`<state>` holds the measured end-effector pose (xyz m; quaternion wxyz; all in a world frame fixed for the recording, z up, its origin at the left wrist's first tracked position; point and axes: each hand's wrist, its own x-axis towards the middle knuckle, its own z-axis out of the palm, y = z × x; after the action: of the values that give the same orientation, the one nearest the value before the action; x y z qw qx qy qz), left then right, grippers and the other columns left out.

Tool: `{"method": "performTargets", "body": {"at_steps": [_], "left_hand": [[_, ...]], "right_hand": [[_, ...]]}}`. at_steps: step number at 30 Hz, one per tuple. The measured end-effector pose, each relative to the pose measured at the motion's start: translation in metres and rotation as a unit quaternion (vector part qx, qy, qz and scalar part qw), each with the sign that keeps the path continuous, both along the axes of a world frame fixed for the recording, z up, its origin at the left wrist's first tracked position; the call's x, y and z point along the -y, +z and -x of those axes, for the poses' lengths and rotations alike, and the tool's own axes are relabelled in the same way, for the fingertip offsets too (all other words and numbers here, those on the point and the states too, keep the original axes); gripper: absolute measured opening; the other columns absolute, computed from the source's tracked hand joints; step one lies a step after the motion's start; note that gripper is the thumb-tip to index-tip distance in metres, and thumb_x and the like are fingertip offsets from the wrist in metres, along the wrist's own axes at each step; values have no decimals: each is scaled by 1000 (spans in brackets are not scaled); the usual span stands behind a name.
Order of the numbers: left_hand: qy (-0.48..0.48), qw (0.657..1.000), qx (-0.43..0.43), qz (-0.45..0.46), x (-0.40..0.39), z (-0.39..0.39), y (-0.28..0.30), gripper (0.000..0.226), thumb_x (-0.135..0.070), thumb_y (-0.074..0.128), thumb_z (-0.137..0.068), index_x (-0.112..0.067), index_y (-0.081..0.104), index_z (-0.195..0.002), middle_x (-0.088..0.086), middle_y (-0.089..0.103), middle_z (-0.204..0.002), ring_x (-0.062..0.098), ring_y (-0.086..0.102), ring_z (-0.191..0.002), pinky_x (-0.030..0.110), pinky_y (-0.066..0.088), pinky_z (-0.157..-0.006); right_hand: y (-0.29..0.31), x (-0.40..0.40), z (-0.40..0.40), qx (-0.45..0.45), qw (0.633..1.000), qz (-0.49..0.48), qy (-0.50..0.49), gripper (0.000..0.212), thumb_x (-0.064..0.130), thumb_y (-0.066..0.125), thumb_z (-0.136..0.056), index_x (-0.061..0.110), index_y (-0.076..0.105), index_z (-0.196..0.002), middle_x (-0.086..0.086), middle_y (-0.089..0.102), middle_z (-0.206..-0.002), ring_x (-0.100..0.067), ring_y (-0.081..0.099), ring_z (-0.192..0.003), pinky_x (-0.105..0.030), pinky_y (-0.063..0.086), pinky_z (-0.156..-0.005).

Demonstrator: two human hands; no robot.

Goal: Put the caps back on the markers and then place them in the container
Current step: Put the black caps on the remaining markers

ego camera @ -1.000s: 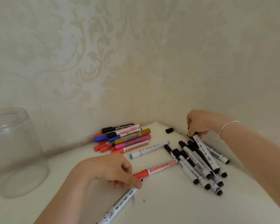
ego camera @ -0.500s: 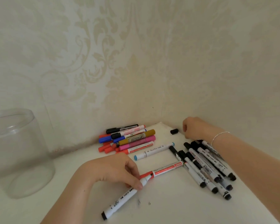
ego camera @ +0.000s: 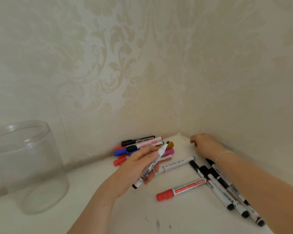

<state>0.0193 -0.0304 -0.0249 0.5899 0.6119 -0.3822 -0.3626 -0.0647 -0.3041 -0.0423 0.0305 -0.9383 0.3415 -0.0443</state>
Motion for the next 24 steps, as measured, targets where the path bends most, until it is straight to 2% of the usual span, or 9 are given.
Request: {"method": "performTargets", "body": {"at_steps": [3, 7, 11, 14, 17, 20, 22, 24], "left_hand": [[24, 1000, 15, 6, 5, 1, -2, 17, -21, 45, -100, -20, 60, -108, 2, 54, -61, 10, 33, -42, 21, 21, -43], [47, 998, 36, 13, 8, 0, -3, 17, -20, 43, -101, -20, 59, -105, -1, 52, -58, 8, 30, -41, 21, 19, -43], [45, 998, 51, 10, 11, 0, -8, 16, -21, 43, -101, -21, 59, -104, -3, 52, -57, 7, 31, -41, 21, 20, -43], [46, 997, 53, 13, 13, 0, -10, 16, -22, 44, -100, -24, 60, -101, -3, 53, -58, 8, 31, -41, 22, 20, -43], [53, 997, 53, 22, 13, -1, -10, 16, -21, 44, -100, -24, 60, -102, -2, 54, -58, 7, 31, -40, 23, 20, -43], [77, 995, 47, 34, 14, -1, -10, 17, -20, 45, -100, -22, 61, -100, 3, 52, -59, 5, 34, -38, 19, 23, -39], [93, 994, 42, 36, 15, -3, -11, 17, -22, 46, -100, -24, 62, -96, 6, 50, -62, 2, 36, -36, 15, 27, -37], [101, 993, 50, 38, 16, -5, -13, 18, -24, 48, -99, -28, 63, -92, 6, 51, -63, 3, 35, -37, 17, 27, -38]], "right_hand": [[-2, 1, -1, 39, 999, 18, -5, 39, 2, 43, -89, 16, 60, -121, -8, 62, -119, -26, 58, -106, -30, 47, -85], [8, -3, -5, 157, 988, 5, -4, 35, 2, 45, -87, 17, 66, -110, -7, 67, -105, -24, 60, -90, -27, 46, -72], [6, -3, -5, 44, 999, -21, 12, 30, 5, 48, -87, 20, 67, -105, -6, 63, -115, -24, 61, -99, -31, 51, -85], [1, -2, -3, 6, 998, -55, 10, 36, 4, 45, -87, 21, 64, -113, -5, 59, -121, -22, 60, -104, -34, 50, -92], [3, -6, -8, 36, 996, -75, 16, 43, 3, 46, -87, 19, 54, -126, -7, 57, -121, -21, 56, -100, -30, 47, -89], [10, -19, -20, 96, 983, -151, 44, 42, 6, 52, -87, 17, 54, -127, -6, 57, -115, -18, 52, -96, -23, 40, -80], [12, -28, -29, 67, 978, -190, 60, 38, 11, 57, -86, 18, 57, -123, -4, 57, -113, -17, 53, -96, -22, 40, -78], [13, -35, -39, 19, 984, -161, 70, 32, 11, 56, -85, 18, 63, -115, -6, 60, -114, -16, 54, -93, -22, 41, -76]]}}
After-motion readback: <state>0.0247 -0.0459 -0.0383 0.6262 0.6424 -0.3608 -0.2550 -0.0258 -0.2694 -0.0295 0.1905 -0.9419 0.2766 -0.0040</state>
